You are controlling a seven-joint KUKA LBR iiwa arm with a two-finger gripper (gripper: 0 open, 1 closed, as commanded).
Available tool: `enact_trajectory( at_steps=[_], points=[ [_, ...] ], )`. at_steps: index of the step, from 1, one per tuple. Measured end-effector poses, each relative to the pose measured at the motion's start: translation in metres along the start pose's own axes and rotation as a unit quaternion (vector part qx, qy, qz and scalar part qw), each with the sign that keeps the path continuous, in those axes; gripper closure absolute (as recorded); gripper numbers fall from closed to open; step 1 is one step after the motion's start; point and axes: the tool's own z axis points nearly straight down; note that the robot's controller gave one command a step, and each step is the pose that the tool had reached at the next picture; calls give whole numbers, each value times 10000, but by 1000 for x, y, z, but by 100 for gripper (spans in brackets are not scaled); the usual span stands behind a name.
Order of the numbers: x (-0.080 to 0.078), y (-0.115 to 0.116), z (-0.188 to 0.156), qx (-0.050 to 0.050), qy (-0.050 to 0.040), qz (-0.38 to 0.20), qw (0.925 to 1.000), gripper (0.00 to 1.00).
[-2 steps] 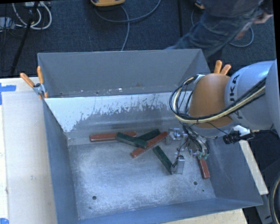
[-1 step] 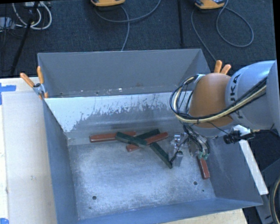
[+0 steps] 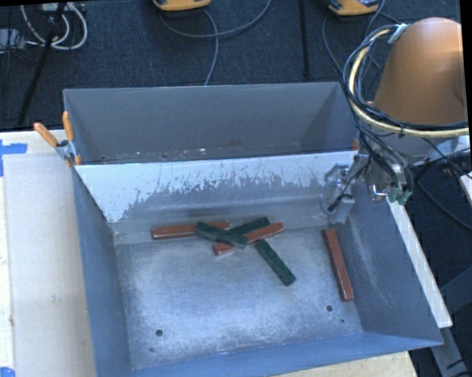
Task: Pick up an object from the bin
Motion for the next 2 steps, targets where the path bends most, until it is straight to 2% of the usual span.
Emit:
enact_trajectory(
  at_steps=[1,2],
  points=[
    [34,-4,89,-4,73,-1439,9896,100],
    [33,-4,87,-4,54,-1441,9896,0]
  ],
)
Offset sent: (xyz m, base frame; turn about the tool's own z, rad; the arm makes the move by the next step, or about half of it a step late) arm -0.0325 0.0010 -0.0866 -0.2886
